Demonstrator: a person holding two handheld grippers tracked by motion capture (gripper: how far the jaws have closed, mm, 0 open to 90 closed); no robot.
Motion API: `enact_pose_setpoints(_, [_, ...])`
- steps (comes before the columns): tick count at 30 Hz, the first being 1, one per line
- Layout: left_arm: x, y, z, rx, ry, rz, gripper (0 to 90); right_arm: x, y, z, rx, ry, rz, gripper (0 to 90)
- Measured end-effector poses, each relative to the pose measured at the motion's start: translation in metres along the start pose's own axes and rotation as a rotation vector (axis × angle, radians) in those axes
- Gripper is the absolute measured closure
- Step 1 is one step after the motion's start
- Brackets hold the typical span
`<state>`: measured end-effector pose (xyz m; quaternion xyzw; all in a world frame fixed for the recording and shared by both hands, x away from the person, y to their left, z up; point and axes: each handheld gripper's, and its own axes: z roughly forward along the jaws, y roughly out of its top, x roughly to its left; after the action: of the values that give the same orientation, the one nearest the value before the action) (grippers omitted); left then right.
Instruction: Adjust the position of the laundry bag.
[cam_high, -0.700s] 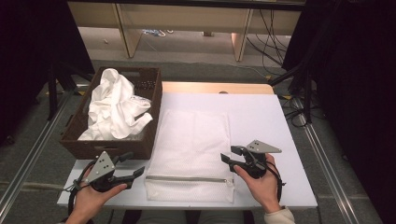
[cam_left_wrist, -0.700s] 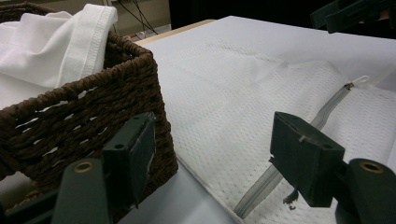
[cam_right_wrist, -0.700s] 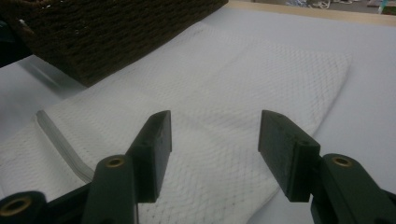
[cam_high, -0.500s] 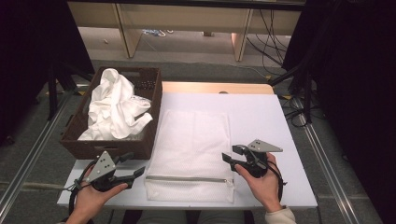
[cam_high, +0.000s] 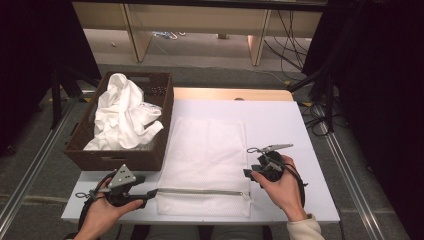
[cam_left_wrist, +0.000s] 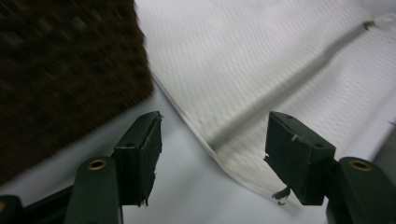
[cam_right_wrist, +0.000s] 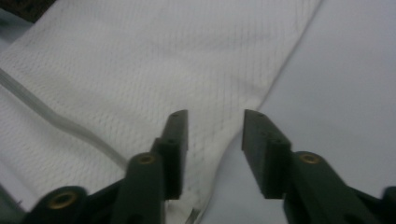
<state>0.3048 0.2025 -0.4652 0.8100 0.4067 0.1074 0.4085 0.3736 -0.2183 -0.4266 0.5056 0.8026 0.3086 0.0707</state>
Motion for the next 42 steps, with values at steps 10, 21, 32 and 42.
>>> enact_pose_setpoints(10, [0.003,0.003,0.025,0.141,0.0,0.015,40.5,-0.006,0.023,0.025,0.176,-0.026,0.078,68.3])
enact_pose_setpoints(21, [0.001,0.002,0.034,0.174,-0.014,0.034,61.6,-0.019,0.029,0.054,0.24,-0.03,0.11,76.4])
enact_pose_setpoints(32, [-0.001,0.012,0.04,0.219,0.025,0.069,84.8,-0.02,0.033,0.058,0.266,-0.074,0.102,90.0])
enact_pose_setpoints(42, [-0.006,0.03,0.06,0.217,-0.008,0.069,86.0,-0.041,0.037,0.044,0.237,-0.096,0.159,90.0])
